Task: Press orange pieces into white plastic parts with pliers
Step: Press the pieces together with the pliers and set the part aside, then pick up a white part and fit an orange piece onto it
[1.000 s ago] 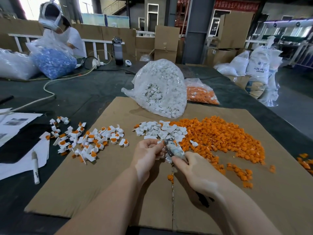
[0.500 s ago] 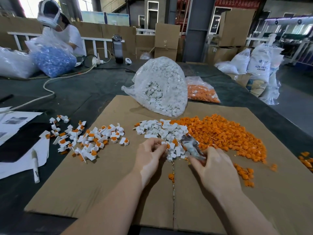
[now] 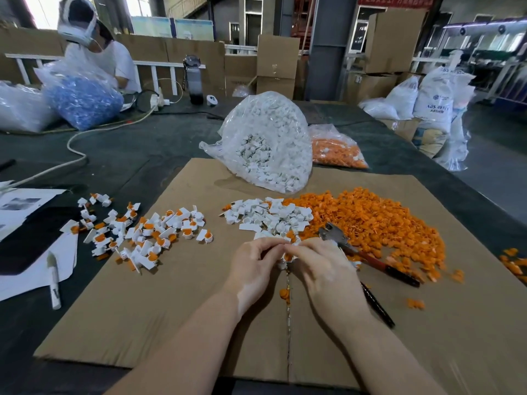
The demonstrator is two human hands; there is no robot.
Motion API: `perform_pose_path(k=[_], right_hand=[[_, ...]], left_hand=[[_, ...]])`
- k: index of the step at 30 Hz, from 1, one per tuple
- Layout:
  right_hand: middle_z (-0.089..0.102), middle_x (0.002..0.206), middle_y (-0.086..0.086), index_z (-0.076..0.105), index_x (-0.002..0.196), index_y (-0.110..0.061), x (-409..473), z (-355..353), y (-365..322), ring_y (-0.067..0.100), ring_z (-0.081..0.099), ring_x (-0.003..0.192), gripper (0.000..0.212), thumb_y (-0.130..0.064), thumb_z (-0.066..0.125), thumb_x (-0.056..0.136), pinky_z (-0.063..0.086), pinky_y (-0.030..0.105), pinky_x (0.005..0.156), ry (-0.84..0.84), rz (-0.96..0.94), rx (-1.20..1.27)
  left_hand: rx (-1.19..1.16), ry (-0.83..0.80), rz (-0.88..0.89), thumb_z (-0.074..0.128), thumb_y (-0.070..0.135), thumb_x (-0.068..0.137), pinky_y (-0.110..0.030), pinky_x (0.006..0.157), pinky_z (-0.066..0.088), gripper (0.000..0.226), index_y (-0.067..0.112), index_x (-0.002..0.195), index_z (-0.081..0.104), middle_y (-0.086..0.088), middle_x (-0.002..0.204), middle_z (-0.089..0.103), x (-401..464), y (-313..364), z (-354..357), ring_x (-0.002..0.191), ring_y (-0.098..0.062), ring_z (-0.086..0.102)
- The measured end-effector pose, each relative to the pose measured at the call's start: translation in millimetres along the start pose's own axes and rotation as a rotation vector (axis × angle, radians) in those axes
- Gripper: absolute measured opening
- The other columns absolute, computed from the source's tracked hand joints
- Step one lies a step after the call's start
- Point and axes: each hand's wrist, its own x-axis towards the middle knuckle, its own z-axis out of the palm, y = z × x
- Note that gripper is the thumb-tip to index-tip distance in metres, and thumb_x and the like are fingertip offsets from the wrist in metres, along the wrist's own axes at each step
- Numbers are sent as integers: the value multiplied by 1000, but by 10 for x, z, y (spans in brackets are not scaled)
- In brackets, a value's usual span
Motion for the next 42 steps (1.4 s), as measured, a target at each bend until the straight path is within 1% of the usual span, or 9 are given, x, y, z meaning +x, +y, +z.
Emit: perform_pose_path(k=[3,5,11,16,20,26,32,40,42], right_hand=[[63,79,3,69,82,-6,5,68,-38,19,59,76,6,-1,69,80,46,25,68,3,44,110],[62,74,3,66,76,-5,-2,82,-25,17,58,72,8,1,72,77,41,18,66,29,103,132],[66,81,2,69,86,-5,-35,84,-8,10,59,77,10,3,68,80,41,12,73,77,163,201],[66,84,4,70,90,-4,-40,61,-9,16,61,80,14,4,69,79,45,18,74,89,177,203],[65,81,3,70,83,-5,-34,55,-30,18,61,80,9,-1,73,76,43,21,74,26,109,142],[60,73,4,63,72,-4,-31,79,-41,20,58,72,13,3,74,73,39,20,68,34,61,55],[55,70,7,58,69,-3,-53,100,-47,24,54,67,15,4,70,74,36,23,63,60,50,25],[61,79,3,65,78,-4,-38,72,-10,16,56,78,11,8,66,79,41,18,72,14,120,193],[60,78,2,64,77,-4,-28,63,-15,15,54,78,13,10,65,78,44,23,70,-7,119,202]], left_hand=[[-74,-29,-54,58,7,88,-3,72,40,20,21,96,71,16,83,65,-23,-18,-19,84,0,59],[-75,-61,-54,63,3,82,-6,69,41,28,24,100,69,12,79,62,-38,-28,-21,75,1,57],[8,-87,31,73,7,77,-5,65,41,31,24,102,66,7,78,62,-52,5,-4,67,5,54],[50,-64,43,73,8,78,-5,66,39,32,21,106,67,13,78,60,-56,-3,-7,69,2,52],[77,-66,77,71,6,79,-3,66,38,30,19,105,68,18,78,57,-64,-11,10,67,11,52],[178,-58,116,71,12,80,-2,69,38,28,21,106,68,16,83,58,-75,-33,29,79,2,54],[234,-62,140,71,14,80,0,65,36,27,19,106,68,21,76,53,-80,-36,25,72,9,52],[174,-48,109,72,15,80,0,72,37,28,20,107,67,9,91,62,-74,-28,17,82,0,55],[187,-54,104,72,15,80,0,71,37,28,21,107,66,9,90,62,-72,-28,19,82,0,55]])
